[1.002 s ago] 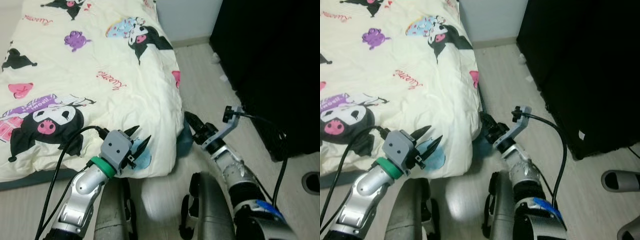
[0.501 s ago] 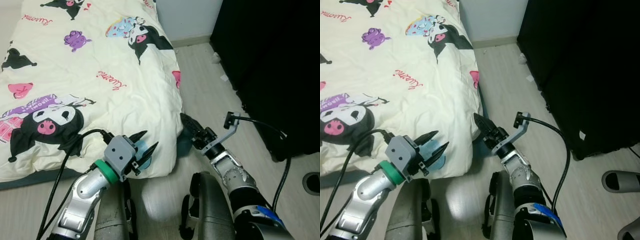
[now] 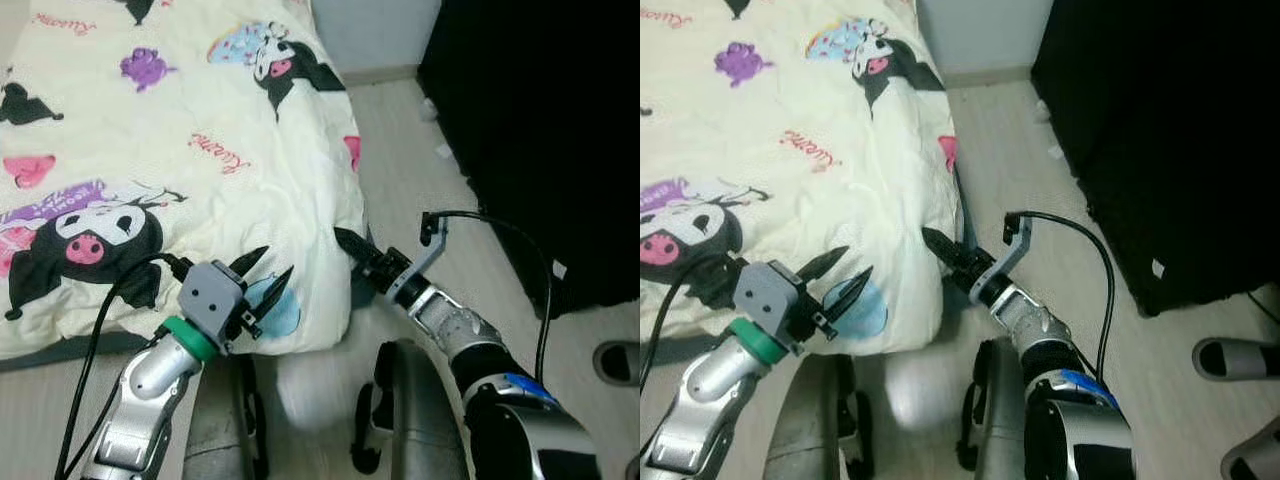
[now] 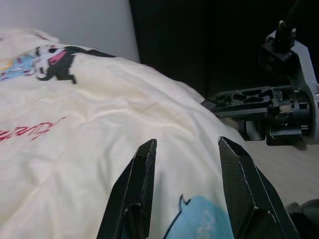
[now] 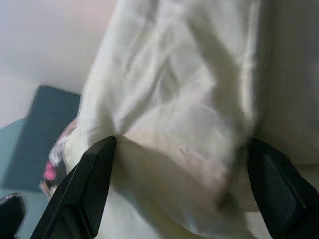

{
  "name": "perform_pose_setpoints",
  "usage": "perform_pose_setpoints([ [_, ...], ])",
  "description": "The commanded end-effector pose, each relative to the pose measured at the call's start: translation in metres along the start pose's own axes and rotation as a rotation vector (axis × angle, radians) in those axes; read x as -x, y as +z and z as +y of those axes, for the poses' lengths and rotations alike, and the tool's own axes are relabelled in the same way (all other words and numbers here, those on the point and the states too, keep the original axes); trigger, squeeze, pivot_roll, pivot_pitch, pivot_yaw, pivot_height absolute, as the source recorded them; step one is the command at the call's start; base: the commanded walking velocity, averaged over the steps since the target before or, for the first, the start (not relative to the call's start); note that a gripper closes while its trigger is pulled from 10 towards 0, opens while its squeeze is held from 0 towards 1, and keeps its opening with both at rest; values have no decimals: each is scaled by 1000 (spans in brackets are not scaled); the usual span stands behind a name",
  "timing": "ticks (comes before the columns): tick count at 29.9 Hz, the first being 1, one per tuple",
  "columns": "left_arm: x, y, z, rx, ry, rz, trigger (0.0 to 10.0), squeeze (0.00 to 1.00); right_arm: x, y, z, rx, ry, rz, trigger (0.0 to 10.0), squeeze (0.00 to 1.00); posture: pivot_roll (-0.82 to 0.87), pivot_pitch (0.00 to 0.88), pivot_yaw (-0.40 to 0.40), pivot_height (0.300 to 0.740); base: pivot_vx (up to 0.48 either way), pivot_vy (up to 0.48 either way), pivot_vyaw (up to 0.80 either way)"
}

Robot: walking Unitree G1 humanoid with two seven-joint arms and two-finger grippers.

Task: Clean up the room

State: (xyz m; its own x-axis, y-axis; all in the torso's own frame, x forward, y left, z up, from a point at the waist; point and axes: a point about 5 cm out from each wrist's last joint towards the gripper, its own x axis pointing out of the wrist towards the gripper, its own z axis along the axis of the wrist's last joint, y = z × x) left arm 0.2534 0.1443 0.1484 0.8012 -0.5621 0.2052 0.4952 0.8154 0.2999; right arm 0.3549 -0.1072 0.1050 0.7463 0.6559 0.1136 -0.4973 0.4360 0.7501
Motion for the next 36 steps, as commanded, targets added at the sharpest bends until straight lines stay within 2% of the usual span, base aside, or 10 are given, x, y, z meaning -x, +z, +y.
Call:
perform_pose_setpoints([
  [1,6,-3,-2,-3,0,34,10000,0,0,-8,0,-36,21,27,10000,1000,140,323,-7,604,0,0,0],
  [9,12,-4,-3,-7,11,53,10000,0,-9,-11,7,-17,51,79,10000,1000,148,326,-26,604,0,0,0],
  [10,12,-4,-2,-8,13,56,10000,0,-10,-11,8,-3,60,90,10000,0,148,326,-26,604,0,0,0],
  [11,12,-4,-2,-9,15,58,10000,0,-11,-11,8,2,69,97,9569,0,146,328,-26,604,0,0,0],
  [13,12,-5,-2,-10,15,60,10000,0,-11,-11,9,7,78,101,9569,0,146,328,-25,604,0,0,0],
  [14,12,-5,-3,-11,15,62,10000,0,-11,-11,9,9,83,99,3922,0,144,328,-22,604,0,0,0],
  [15,11,-5,-3,-12,14,64,10000,0,-10,-10,9,4,91,95,0,0,144,328,-21,604,0,0,0],
  [26,9,-5,-3,-15,9,67,10000,0,-7,-4,7,1,102,70,0,0,141,330,-14,604,0,0,0],
  [36,9,-5,-1,-21,18,73,10000,0,-6,3,3,35,58,27,0,0,141,332,-13,604,0,0,0],
])
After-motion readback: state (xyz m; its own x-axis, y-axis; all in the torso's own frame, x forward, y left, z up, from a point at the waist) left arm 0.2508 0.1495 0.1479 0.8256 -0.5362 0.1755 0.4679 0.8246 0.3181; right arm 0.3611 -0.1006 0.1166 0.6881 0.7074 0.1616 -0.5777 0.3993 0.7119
